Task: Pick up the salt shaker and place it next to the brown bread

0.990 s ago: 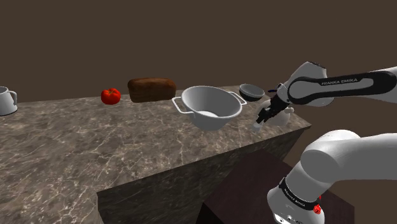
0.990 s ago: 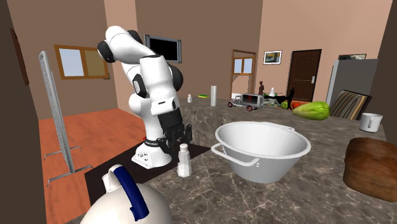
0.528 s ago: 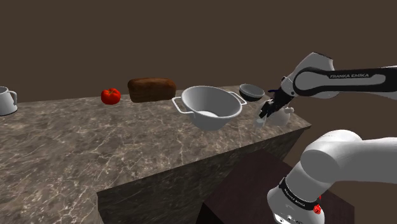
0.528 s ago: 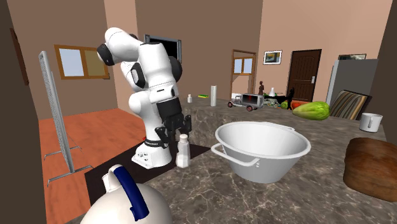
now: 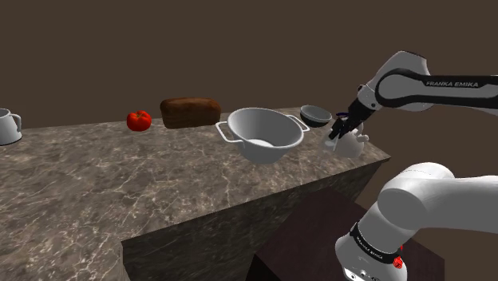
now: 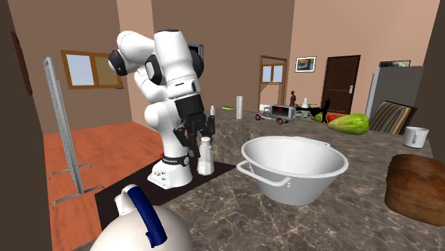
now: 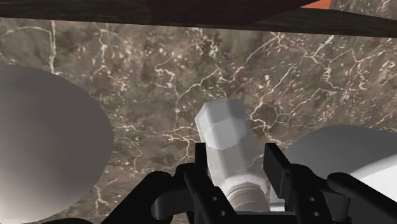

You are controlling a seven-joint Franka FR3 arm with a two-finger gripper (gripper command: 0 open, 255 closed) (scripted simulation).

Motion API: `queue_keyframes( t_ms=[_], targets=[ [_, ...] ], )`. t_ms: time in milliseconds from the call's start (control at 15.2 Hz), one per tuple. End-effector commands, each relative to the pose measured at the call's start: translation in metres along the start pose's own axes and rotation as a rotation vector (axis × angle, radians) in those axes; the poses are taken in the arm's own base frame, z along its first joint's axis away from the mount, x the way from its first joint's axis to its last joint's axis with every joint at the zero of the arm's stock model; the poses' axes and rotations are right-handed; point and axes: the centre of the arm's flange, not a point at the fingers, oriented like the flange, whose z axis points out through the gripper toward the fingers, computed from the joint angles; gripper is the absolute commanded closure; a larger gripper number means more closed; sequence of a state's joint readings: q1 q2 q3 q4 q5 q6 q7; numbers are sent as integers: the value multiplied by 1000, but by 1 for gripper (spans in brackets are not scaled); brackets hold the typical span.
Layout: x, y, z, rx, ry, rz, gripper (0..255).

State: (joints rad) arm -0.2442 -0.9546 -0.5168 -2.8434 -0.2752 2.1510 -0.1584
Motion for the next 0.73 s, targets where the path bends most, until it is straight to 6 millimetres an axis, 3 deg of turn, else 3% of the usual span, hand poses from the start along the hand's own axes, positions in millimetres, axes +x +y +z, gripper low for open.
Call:
queue_keyframes(
  t_ms=[0,660],
  targets=[
    [3,0,-11,0,0,0,255],
    [16,-7,-62,0,0,0,255]
  ],
)
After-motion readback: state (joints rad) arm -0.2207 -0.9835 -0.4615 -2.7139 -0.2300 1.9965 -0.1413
